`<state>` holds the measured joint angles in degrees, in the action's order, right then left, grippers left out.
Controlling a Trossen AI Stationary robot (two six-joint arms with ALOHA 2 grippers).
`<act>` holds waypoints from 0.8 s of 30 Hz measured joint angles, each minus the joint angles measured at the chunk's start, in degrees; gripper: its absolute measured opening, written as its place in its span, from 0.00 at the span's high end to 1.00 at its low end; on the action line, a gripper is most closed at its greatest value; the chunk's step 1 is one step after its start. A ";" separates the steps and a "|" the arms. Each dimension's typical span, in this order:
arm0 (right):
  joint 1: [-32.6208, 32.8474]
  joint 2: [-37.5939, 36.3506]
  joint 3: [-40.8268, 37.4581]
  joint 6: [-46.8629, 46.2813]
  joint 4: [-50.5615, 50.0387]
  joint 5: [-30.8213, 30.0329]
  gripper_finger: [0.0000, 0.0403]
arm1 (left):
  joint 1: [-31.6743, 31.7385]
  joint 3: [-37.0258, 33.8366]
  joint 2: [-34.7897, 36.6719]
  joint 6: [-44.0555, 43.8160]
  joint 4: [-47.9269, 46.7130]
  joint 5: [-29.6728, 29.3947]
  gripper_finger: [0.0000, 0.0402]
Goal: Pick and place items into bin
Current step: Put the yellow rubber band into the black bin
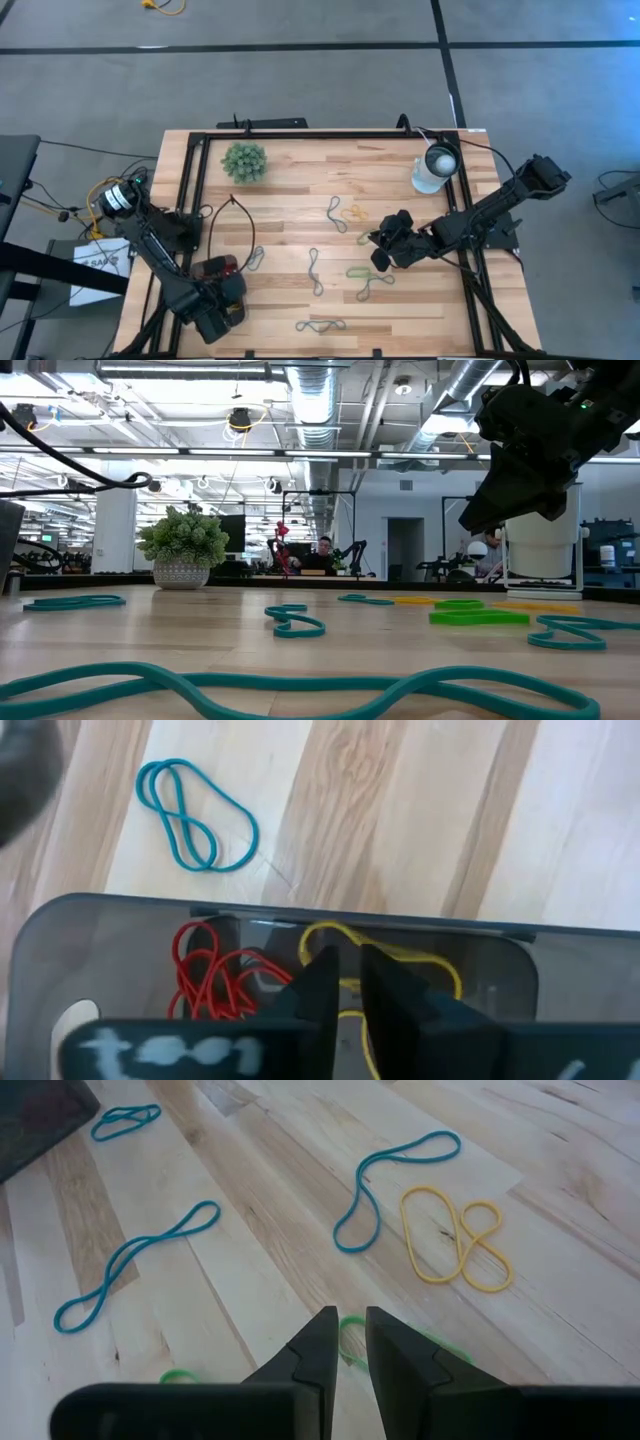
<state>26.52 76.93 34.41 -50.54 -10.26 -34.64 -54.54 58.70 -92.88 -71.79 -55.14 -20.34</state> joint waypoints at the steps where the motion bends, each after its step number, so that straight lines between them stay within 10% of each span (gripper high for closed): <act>1: -0.02 0.00 0.00 -0.01 0.00 0.01 0.87 | 0.00 0.00 0.00 -0.16 -0.24 0.00 0.89; 13: -0.01 0.00 0.00 0.01 0.00 0.01 0.87 | 0.85 0.00 0.02 -6.05 -0.39 -7.63 0.80; 20: 0.00 0.00 0.00 0.01 -0.04 0.03 0.87 | 2.25 4.22 1.53 -16.08 -9.86 0.04 0.87; 24: -0.02 0.00 0.00 0.08 -0.09 -0.01 0.87 | 2.21 12.02 2.43 -13.46 -17.59 -8.21 0.92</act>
<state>26.50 76.93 34.41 -50.46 -10.35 -34.65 -52.34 70.71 -90.45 -85.25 -72.73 -28.55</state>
